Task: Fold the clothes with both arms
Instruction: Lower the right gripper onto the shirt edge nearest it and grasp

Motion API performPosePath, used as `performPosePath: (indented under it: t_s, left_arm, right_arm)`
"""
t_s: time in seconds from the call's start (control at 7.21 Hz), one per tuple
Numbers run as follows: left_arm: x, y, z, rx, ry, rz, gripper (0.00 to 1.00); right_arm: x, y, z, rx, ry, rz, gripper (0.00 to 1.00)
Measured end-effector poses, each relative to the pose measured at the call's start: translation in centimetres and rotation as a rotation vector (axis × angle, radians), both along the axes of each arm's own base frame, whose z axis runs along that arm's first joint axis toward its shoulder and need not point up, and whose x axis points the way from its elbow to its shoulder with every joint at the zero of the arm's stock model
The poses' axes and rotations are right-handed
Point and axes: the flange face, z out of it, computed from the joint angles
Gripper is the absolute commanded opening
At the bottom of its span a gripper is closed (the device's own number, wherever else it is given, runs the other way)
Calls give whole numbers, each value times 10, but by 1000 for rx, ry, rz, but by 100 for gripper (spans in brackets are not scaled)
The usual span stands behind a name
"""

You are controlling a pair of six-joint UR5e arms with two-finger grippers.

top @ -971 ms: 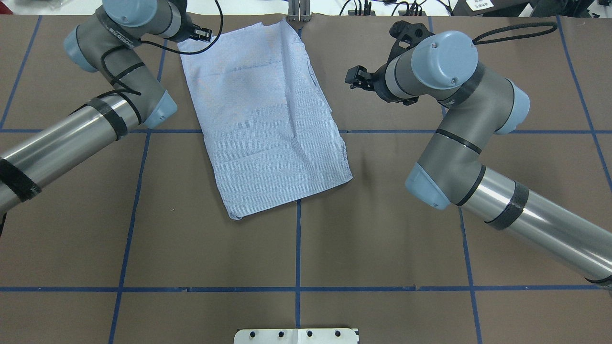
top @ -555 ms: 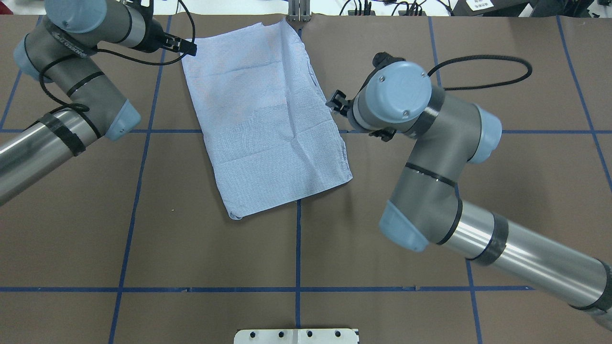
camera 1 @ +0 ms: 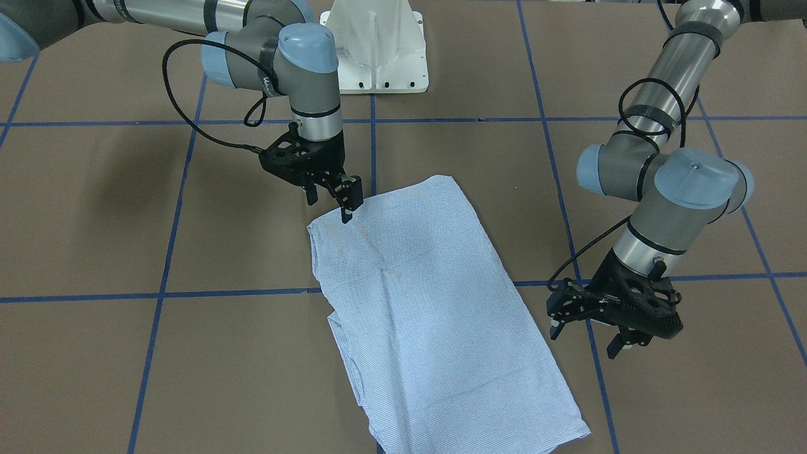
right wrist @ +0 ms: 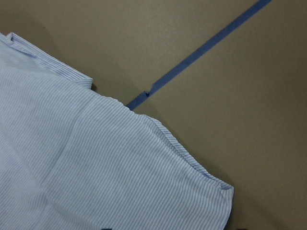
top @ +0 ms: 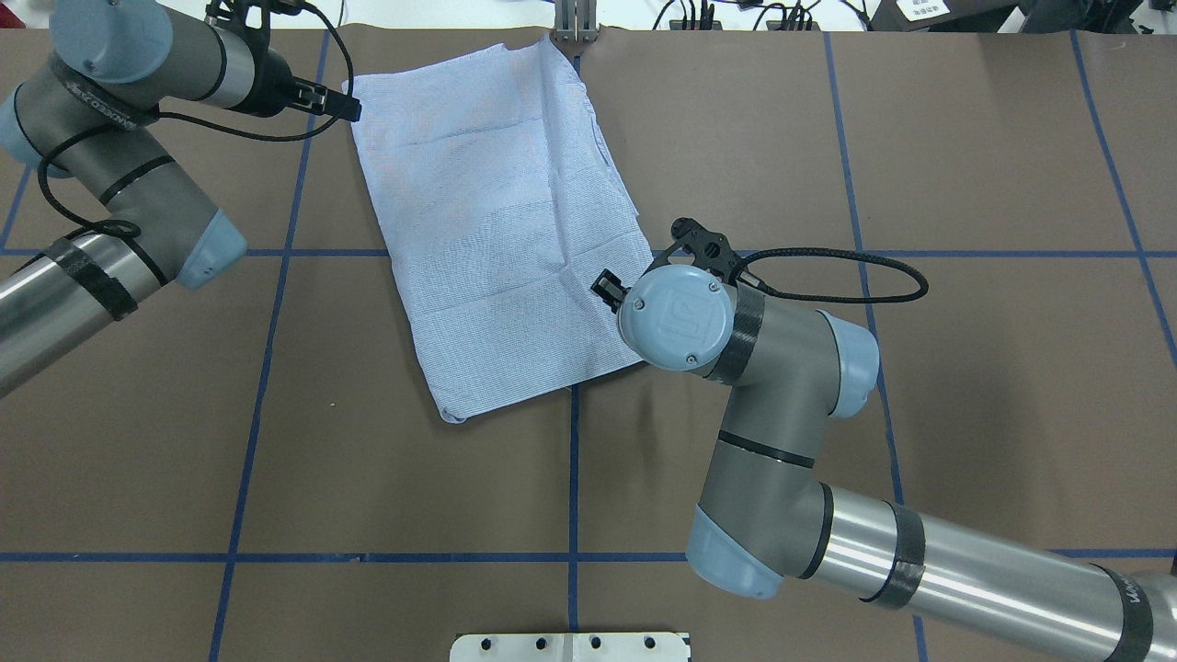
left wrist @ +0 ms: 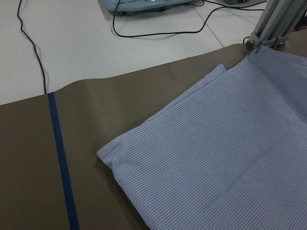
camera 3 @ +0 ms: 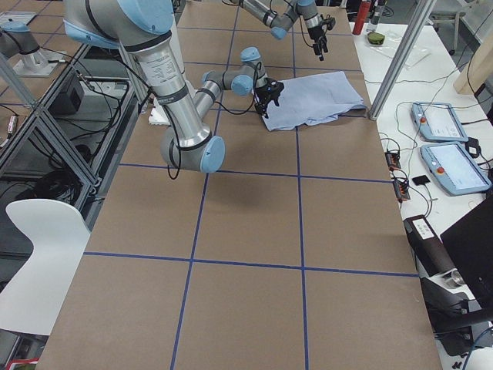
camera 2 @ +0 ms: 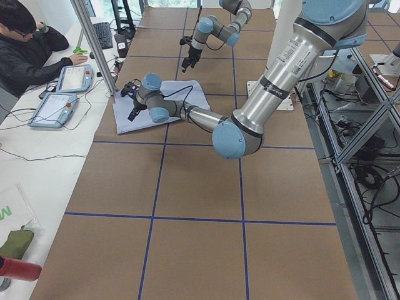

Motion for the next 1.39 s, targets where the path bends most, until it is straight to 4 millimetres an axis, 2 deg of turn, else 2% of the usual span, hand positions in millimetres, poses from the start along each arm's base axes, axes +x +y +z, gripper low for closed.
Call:
performPosePath:
  t_s: [0.14, 0.42, 0.69, 1.11, 1.39]
  left_arm:
    - [0, 0, 1, -1, 0, 0, 100]
    - [1, 1, 1, -1, 0, 2, 100]
    - [1, 1, 1, -1, 0, 2, 100]
    - [1, 1, 2, -1, 0, 2, 100]
    - [0, 2, 3, -1, -2, 2, 100]
  right_arm:
    - [-12, 5, 6, -8, 12, 9, 88]
    - [-36, 2, 8, -18, 39, 21, 88]
    - [-49, 1, 15, -22, 62, 24, 88]
    - [-52, 1, 19, -15, 77, 39, 60]
    - [-55, 1, 18, -2, 82, 54, 58]
